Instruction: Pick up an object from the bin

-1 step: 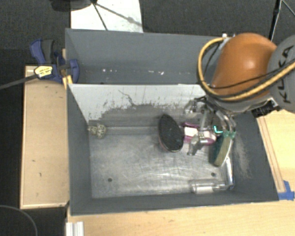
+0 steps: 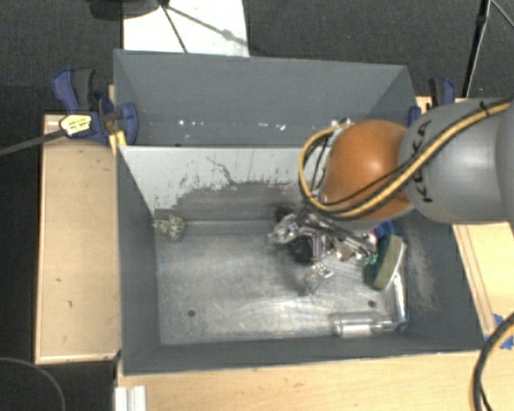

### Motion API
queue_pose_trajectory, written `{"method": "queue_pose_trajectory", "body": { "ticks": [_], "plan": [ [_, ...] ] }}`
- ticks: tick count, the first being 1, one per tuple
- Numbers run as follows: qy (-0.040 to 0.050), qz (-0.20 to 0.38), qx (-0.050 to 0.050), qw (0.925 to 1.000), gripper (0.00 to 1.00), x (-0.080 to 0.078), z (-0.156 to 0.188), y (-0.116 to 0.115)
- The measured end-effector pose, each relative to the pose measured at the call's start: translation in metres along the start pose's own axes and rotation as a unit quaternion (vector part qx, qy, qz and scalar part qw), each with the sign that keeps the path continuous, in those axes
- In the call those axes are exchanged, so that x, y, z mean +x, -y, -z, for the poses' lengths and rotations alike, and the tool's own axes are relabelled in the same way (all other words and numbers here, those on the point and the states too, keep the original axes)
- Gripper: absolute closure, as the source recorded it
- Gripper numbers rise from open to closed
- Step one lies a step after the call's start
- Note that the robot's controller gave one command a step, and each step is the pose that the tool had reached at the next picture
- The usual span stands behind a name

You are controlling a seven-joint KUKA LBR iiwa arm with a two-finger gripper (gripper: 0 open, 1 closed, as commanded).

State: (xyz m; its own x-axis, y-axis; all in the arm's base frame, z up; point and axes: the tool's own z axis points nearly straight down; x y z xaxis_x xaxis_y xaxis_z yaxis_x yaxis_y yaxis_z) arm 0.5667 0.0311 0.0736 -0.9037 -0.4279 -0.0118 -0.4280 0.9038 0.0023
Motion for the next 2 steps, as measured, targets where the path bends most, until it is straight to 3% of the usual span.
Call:
{"method": "queue_pose_trajectory", "body": {
  "ticks": [1,2],
  "plan": [
    [-0.0017,-0.020,0.000,0.9998,0.00,-0.0109,0.0081,0.0296],
    [-0.0047,-0.020,-0.002,0.9998,1.00,-0.0103,0.0081,0.0268]
  ]
}}
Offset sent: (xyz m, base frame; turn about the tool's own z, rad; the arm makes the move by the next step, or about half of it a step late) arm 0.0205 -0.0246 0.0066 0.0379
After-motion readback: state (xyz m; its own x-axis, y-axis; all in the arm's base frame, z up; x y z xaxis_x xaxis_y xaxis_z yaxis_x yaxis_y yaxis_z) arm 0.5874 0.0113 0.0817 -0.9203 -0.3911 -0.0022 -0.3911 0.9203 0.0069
